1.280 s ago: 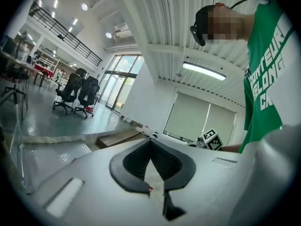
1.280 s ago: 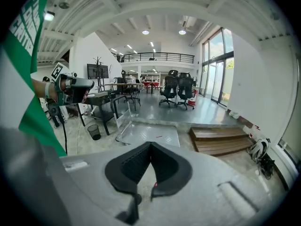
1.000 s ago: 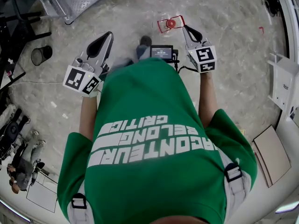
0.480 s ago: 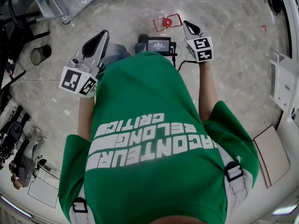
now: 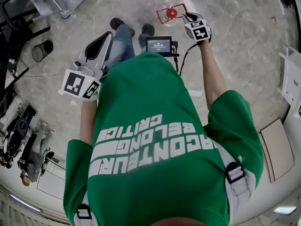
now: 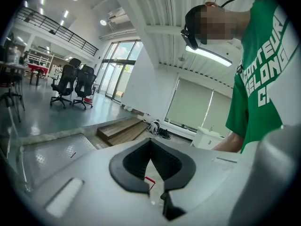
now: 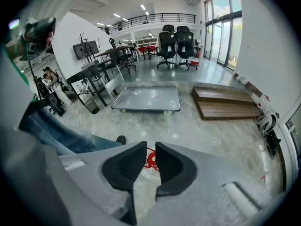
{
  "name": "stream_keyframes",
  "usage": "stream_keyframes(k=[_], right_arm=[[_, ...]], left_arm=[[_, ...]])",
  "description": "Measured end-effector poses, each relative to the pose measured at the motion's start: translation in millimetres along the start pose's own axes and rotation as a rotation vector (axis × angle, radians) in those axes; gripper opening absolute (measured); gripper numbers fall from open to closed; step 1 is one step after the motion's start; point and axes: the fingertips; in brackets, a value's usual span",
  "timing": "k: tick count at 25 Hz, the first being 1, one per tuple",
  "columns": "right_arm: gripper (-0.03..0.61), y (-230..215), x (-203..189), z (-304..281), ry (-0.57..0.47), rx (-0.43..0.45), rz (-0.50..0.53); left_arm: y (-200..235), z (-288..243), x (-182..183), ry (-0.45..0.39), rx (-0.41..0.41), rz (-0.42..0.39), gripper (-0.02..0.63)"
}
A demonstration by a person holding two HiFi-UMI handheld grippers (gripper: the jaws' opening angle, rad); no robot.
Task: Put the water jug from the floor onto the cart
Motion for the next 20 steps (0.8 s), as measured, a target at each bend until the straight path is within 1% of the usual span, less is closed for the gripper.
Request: stream_keyframes(k=[3, 5, 6, 8, 10, 13, 17, 20], right_arm=[[0.084, -2.2, -30.2, -38.4, 0.054, 0.014, -0.034], [0.088, -0.2, -48.9, -63.7, 0.1, 0.037, -0.052], [0.103, -0.1, -54.1, -74.4, 0.124, 0.051, -0.058], [0.145, -6.8, -60.6, -95.1, 0.168, 0.069, -0.063], [0.209, -16.8, -74.0, -117.0, 0.223, 0.077, -0.11], [0.256, -29.0, -90.6, -153.3, 0.262, 0.061, -0.17], [0.281, -43.1, -108.9, -187.8, 0.31, 0.005, -0.202], [0.299, -50.6, -104.4, -212.9, 0.272, -0.013, -0.173]], left_arm=[[-1.9, 0.9, -15.0, 0.023, -0.026, -0.001, 0.015], [-3.8, 0.7, -21.5, 0.035, -0.049, 0.005, 0.015], [-4.5, -1.2, -22.2, 0.041, -0.06, 0.011, 0.015], [-4.3, -9.8, -22.6, 0.053, -0.078, 0.028, 0.015], [-1.5, -21.8, -29.4, 0.069, -0.089, 0.049, 0.015], [5.9, -33.8, -53.4, 0.109, -0.1, 0.088, 0.015], [14.3, -42.2, -87.3, 0.162, -0.11, 0.125, 0.015], [23.7, -46.5, -105.8, 0.189, -0.1, 0.145, 0.015]])
Point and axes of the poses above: the fingertips, and each gripper's own axes: z backward along the fingers, y to its left, x out of its top, and after that the axes turned 13 degrees about x, right-handed
